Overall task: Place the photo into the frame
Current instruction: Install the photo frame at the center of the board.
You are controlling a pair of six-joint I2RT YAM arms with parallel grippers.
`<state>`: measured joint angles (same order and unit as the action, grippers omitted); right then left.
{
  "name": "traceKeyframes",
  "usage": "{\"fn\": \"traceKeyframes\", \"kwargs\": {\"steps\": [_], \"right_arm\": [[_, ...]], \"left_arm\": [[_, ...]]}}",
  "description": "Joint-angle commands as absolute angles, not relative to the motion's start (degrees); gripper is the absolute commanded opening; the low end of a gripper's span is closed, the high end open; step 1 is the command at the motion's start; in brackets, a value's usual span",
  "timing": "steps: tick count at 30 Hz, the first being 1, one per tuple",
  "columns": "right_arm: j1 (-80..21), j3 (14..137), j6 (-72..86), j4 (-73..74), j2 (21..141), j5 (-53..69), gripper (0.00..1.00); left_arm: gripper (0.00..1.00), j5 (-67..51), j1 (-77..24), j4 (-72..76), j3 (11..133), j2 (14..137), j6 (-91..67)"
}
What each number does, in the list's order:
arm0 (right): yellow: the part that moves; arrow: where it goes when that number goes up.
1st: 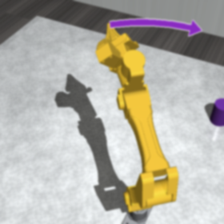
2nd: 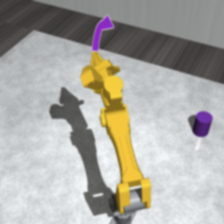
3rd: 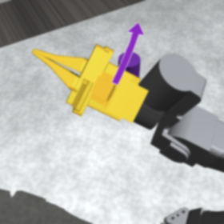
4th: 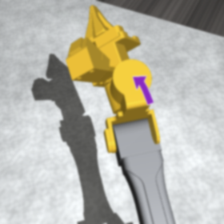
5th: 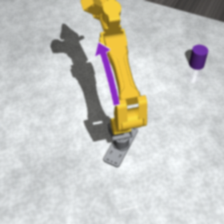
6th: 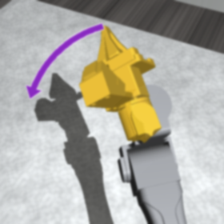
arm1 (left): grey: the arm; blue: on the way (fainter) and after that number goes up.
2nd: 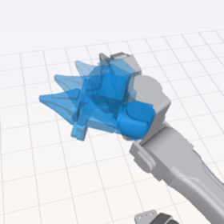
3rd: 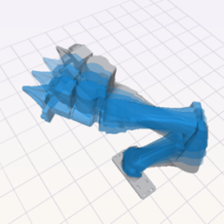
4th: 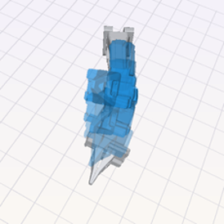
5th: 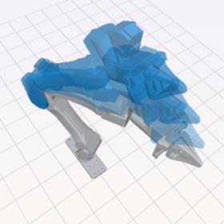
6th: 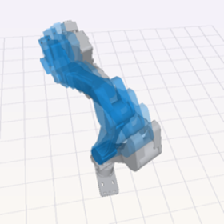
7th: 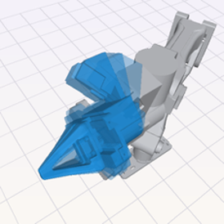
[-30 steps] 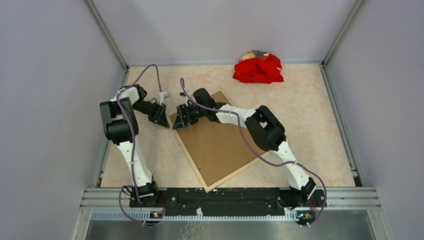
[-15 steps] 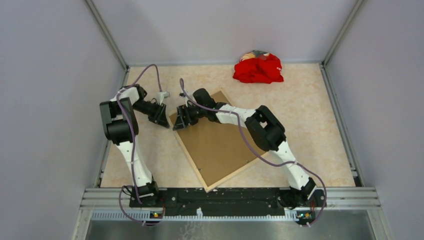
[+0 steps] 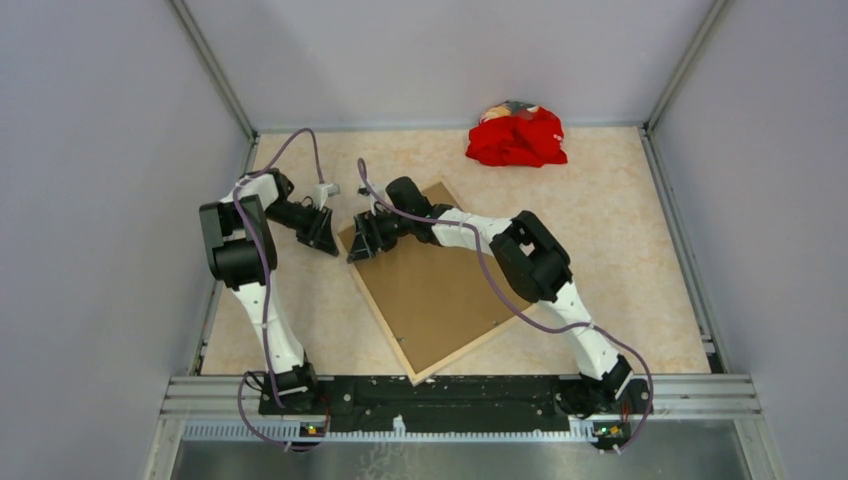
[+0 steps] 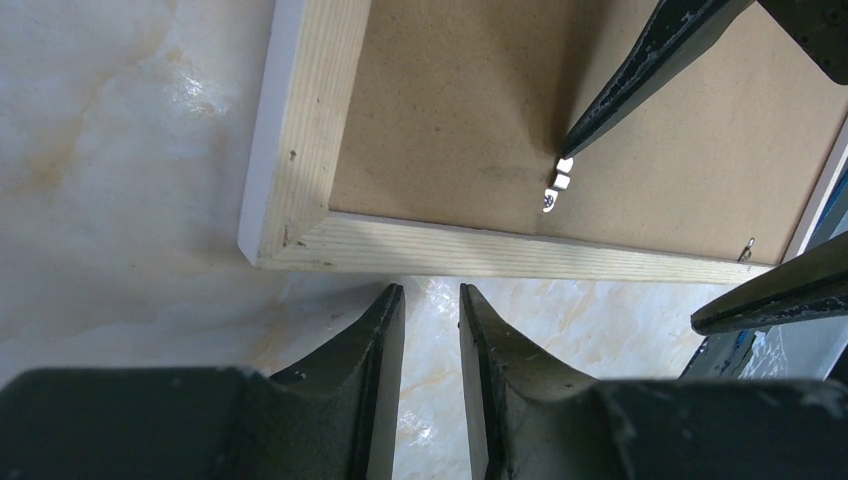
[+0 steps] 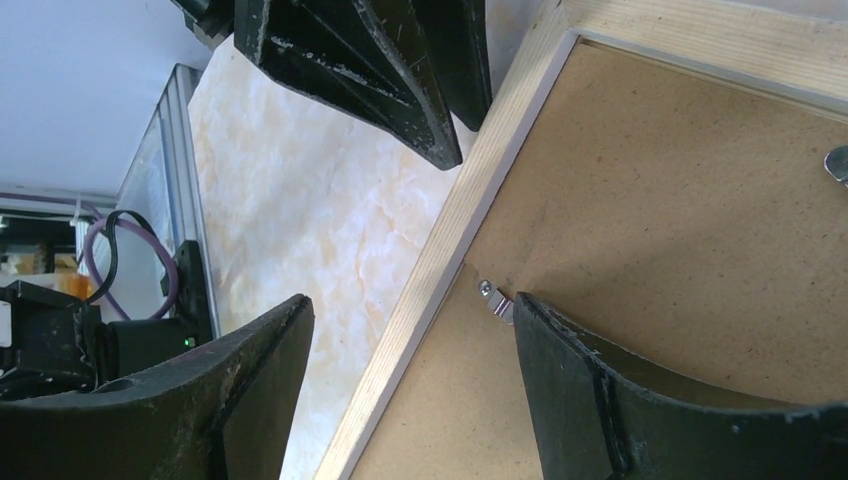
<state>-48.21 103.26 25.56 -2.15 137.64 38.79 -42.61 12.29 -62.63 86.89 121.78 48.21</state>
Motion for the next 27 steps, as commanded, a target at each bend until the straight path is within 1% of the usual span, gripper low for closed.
{"fn": "traceKeyframes", "kwargs": {"steps": [1,12,20,27], "right_arm": [[-49.16,105.38,24.38,1.75,136.27,42.7,0.73],[-49.57,105.18,25.09,2.37,136.05,43.59,0.72],[-49.65,100.65,26.81,0.35,133.19,43.69,0.72],[-50.1,99.32,26.69,0.35,131.94,43.98,0.71]], "left_arm": [[0.34,-42.45,12.48,-62.84,87.21,121.92,49.75],[0.34,-42.58,12.53,-62.84,87.44,122.02,49.75],[0.34,-42.96,12.48,-62.68,87.88,122.63,49.33],[0.34,-42.84,12.49,-62.93,88.33,122.73,49.47]]}}
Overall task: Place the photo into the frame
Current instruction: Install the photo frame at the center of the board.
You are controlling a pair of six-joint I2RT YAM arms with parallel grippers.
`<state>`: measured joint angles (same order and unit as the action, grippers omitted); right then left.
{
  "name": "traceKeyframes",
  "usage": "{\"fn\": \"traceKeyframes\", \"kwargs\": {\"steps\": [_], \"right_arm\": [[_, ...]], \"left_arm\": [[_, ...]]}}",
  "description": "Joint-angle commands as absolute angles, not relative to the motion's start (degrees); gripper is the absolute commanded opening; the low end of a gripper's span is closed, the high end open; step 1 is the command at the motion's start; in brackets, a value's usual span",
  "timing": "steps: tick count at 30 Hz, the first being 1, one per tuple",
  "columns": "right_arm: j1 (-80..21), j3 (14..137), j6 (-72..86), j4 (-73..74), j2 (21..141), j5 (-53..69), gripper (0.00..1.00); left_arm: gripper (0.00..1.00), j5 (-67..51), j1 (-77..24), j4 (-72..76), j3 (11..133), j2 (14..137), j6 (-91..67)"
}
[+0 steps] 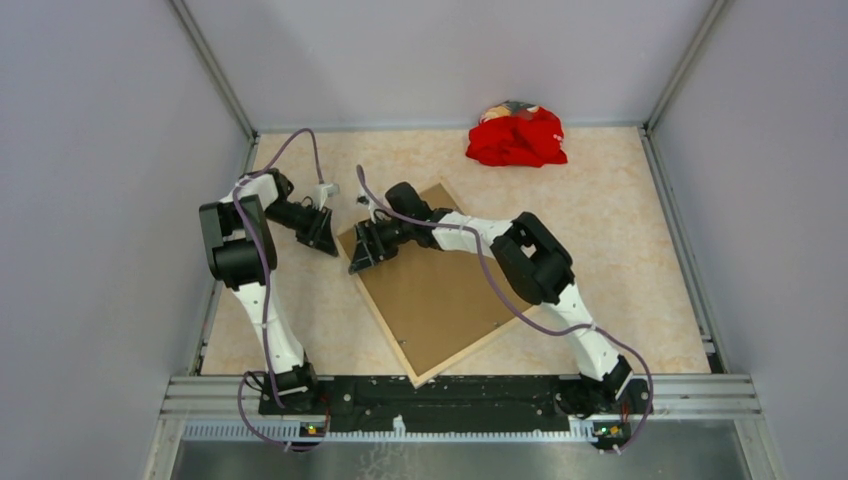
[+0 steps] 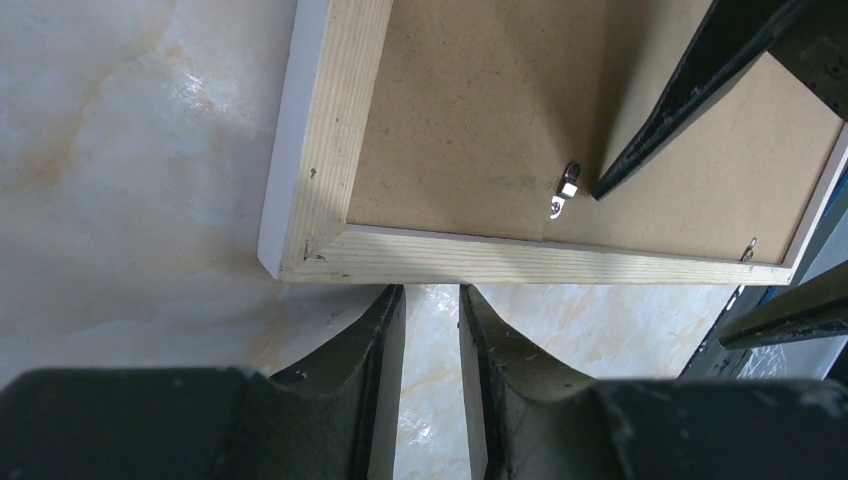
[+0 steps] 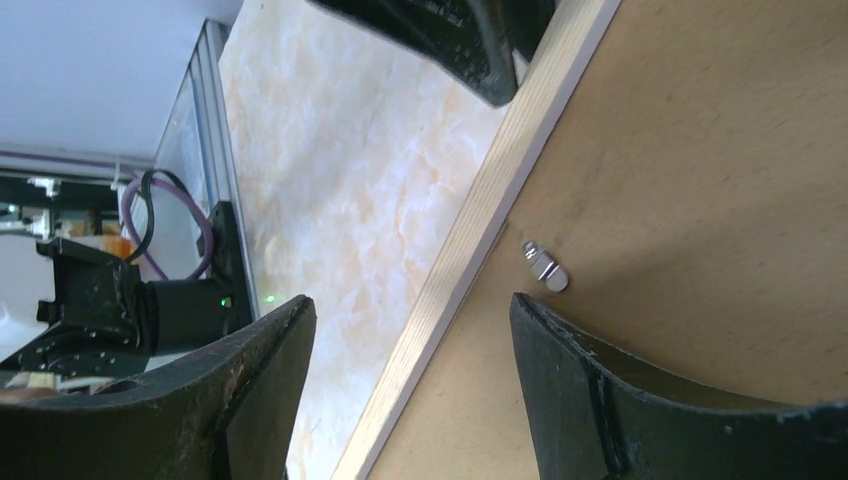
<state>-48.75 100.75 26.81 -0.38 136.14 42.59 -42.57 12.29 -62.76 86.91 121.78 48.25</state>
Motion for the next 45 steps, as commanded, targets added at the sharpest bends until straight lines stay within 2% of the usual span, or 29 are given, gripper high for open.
{"fn": "traceKeyframes", "kwargs": {"steps": [1,9,16,45], "right_arm": [[-50.03,99.21,26.07,0.55,131.34,43.38,0.71],[-46.71,102.41,24.34,-0.34,131.04,39.35,0.74],[-46.58,110.97,23.8,-0.45,138.13,41.75,0.75],[-48.6,108.79,18.74,5.57,141.02,44.91,0.73]], "left_arm": [[0.34,-42.81,12.5,-62.93,88.41,122.77,49.43],[0.33,-42.71,12.48,-63.02,88.62,123.23,49.31],[0.33,-42.98,12.51,-63.02,88.88,123.92,48.38],[0.33,-42.53,12.47,-62.85,89.3,124.73,47.29]]}}
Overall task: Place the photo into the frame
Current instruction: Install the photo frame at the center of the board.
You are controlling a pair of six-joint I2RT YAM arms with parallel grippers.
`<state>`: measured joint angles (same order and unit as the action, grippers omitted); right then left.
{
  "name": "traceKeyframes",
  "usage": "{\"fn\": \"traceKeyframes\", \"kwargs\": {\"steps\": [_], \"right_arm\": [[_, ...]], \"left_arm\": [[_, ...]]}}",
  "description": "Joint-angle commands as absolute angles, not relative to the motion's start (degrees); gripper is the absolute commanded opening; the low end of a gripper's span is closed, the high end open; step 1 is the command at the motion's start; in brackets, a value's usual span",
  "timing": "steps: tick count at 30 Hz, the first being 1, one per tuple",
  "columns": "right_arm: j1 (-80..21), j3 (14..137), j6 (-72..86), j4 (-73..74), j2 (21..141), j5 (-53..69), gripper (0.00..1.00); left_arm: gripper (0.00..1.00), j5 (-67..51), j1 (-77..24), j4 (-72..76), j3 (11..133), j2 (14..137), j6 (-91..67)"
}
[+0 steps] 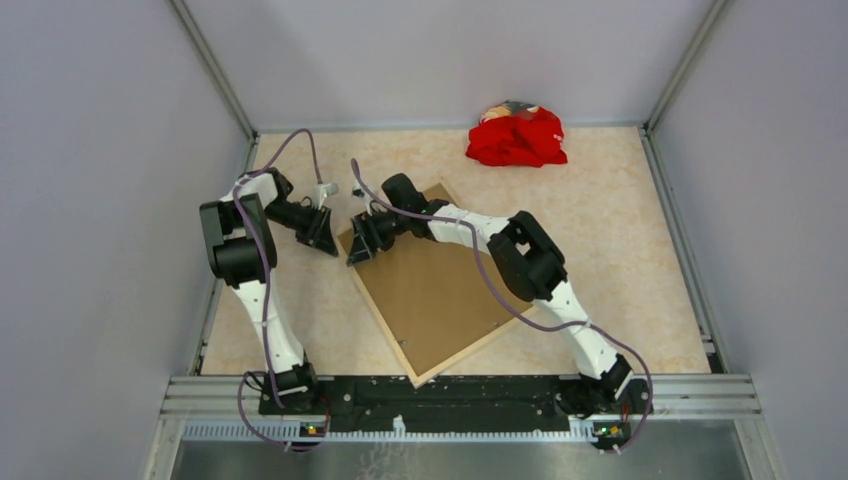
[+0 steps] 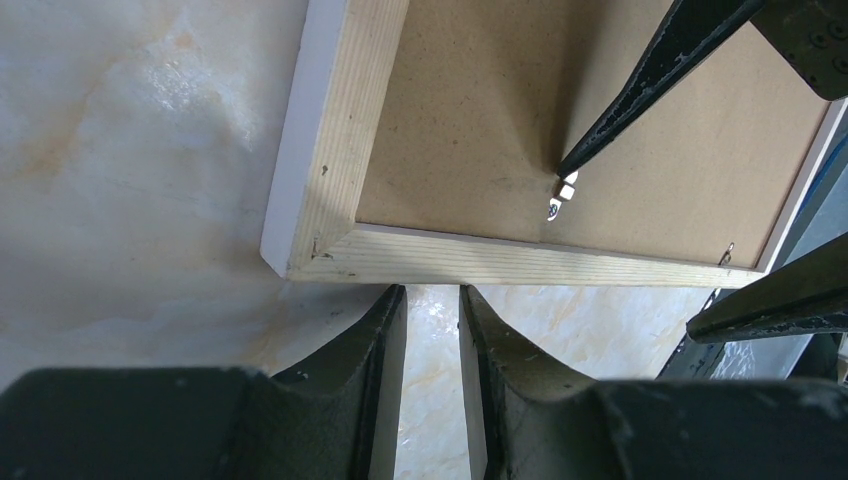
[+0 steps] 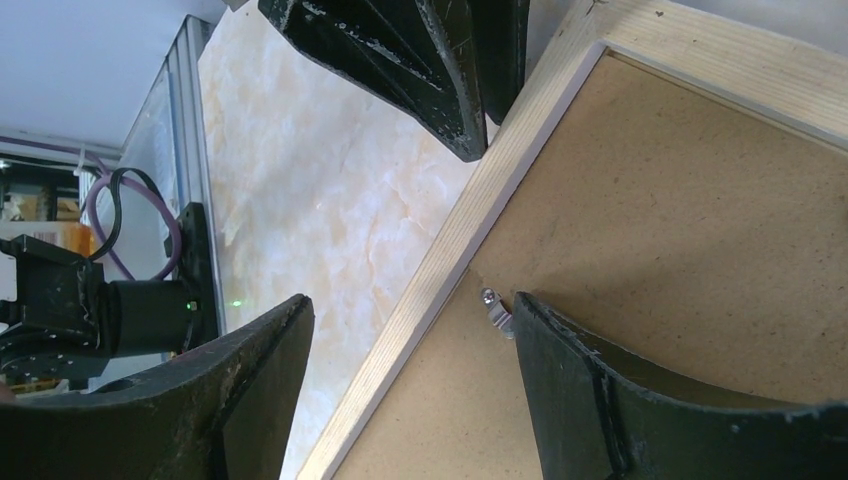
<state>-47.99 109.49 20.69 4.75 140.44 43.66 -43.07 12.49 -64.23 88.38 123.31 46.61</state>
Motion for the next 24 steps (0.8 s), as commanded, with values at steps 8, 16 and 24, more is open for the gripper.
{"fn": "traceKeyframes", "kwargs": {"steps": [8,16,24], "right_arm": [[-48.93,105.7,19.69,3.57,139.75,45.96,0.71],[-49.5,102.68,21.0,1.71,138.98,46.21,0.7],[-49.55,104.13,19.29,4.65,138.27,45.18,0.67]], "left_arm": [[0.33,-42.28,12.51,-62.93,89.47,124.83,47.25],[0.33,-42.35,12.43,-62.79,89.54,125.2,47.26],[0.33,-42.45,12.46,-62.67,89.47,125.45,47.21]]}}
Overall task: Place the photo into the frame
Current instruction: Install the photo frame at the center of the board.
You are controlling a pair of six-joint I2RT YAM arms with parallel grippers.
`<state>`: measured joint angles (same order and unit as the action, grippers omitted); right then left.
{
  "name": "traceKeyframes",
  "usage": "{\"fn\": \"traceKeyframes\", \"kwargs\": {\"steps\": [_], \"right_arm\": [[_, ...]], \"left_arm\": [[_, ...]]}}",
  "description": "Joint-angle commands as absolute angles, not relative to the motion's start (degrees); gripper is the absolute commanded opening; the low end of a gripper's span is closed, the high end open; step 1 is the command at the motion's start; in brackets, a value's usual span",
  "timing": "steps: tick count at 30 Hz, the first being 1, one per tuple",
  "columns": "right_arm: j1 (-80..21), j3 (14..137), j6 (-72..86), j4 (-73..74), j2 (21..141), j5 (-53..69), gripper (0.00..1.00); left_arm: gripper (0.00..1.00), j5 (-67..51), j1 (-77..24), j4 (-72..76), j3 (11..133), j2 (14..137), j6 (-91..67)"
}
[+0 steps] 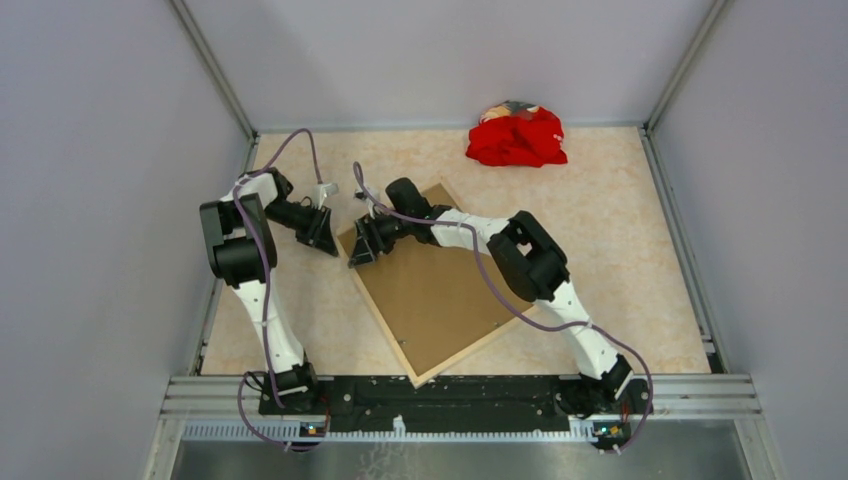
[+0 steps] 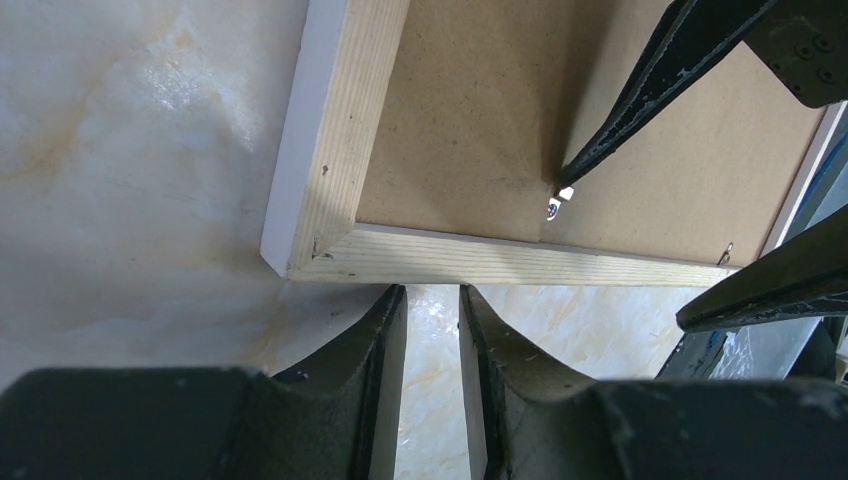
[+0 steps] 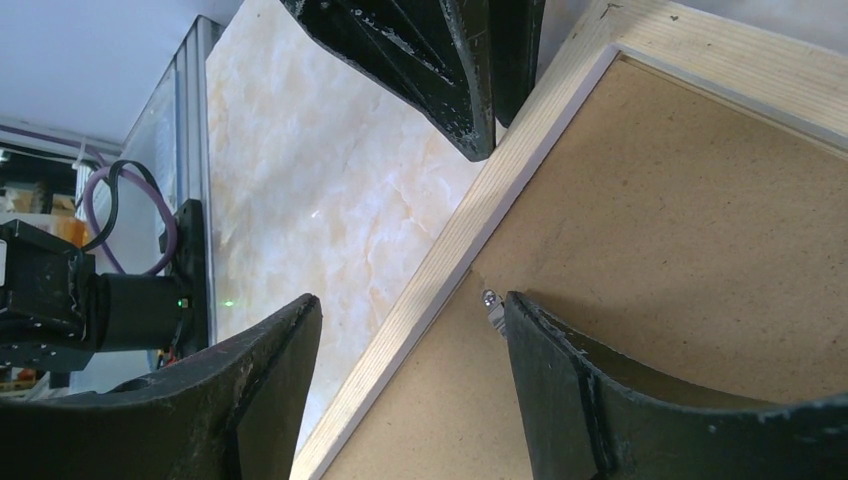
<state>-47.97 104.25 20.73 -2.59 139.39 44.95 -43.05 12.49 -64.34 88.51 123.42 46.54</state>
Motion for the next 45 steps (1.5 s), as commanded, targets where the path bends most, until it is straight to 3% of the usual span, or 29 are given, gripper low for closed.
{"fn": "traceKeyframes", "kwargs": {"steps": [1,19,26,45], "right_arm": [[-49.5,104.03,19.25,4.78,138.12,45.18,0.67],[-50.28,97.22,23.04,0.36,135.69,44.63,0.67],[-46.07,95.04,24.02,-1.14,131.11,44.05,0.68],[-47.78,103.58,27.23,1.27,139.63,42.17,0.69]], "left_arm": [[0.33,-42.43,12.48,-62.68,89.55,125.41,47.28],[0.33,-42.82,12.14,-62.94,90.71,126.06,46.87],[0.33,-42.12,12.22,-63.37,90.38,125.9,47.67],[0.34,-43.1,12.19,-63.29,90.38,126.03,47.29]]}}
